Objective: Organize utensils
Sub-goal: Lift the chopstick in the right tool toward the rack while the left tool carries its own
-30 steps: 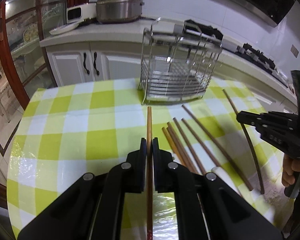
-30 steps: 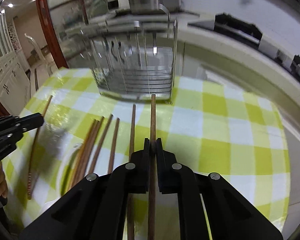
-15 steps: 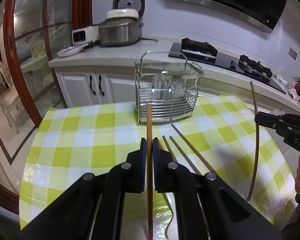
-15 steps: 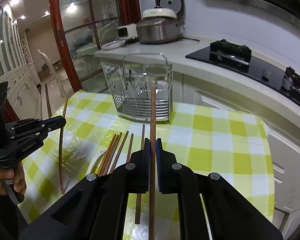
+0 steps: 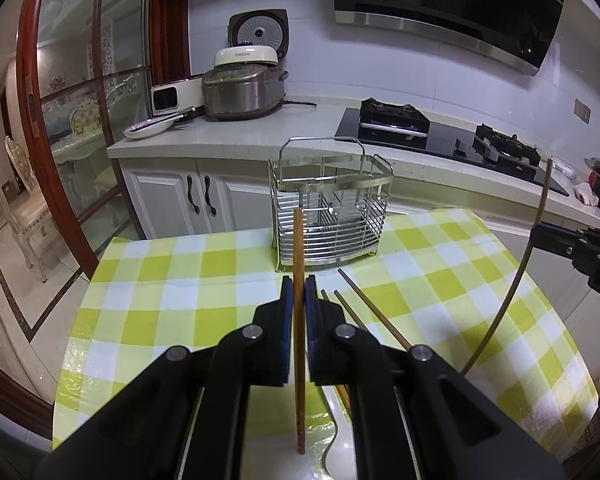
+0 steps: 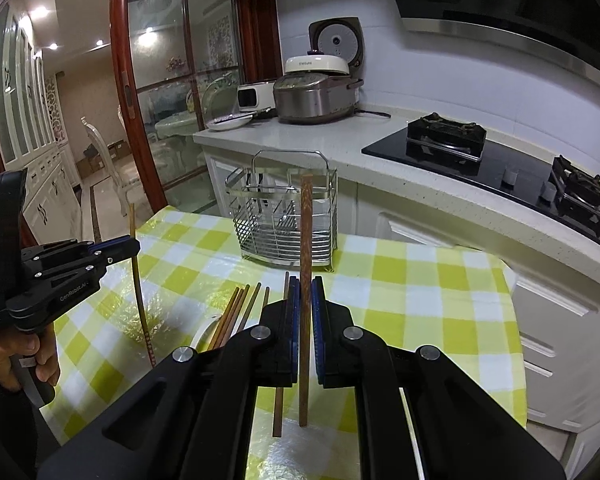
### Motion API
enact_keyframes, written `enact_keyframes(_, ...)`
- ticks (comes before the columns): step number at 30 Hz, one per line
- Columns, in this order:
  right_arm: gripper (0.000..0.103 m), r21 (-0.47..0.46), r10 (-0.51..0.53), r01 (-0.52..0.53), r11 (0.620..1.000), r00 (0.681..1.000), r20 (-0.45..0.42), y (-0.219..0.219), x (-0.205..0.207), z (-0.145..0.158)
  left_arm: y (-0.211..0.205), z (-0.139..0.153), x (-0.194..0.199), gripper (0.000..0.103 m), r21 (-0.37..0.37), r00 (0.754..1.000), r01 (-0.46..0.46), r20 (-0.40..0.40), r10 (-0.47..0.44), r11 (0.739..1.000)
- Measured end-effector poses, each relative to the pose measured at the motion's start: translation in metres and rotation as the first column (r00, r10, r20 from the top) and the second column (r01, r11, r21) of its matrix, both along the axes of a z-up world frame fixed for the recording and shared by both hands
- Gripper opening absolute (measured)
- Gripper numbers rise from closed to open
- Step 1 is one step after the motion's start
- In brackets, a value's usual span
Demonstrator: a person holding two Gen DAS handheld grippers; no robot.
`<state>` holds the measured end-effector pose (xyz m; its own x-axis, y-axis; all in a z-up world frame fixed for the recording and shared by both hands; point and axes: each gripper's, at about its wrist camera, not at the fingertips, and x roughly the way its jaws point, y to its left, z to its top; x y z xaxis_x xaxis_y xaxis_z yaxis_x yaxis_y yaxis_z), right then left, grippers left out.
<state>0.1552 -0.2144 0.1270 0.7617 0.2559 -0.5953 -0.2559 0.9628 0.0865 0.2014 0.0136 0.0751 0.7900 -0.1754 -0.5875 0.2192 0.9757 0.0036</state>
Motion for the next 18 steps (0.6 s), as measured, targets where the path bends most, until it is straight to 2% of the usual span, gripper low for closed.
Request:
enact_keyframes(10, 0.009, -0.004, 0.003, -0.003, 1.0, 0.999, 0.042, 0.006, 0.008, 0.02, -0.005, 0.025, 0.003, 0.006, -0.026, 0.998, -0.002, 0.067, 0.004, 1.0)
enact_keyframes(18, 0.009, 0.01, 0.004, -0.005, 1.0, 0.997, 0.082, 0.005, 0.043, 0.056, -0.012, 0.057, 0.025, 0.006, -0.05, 0.993, 0.011, 0.117, -0.005, 0.999)
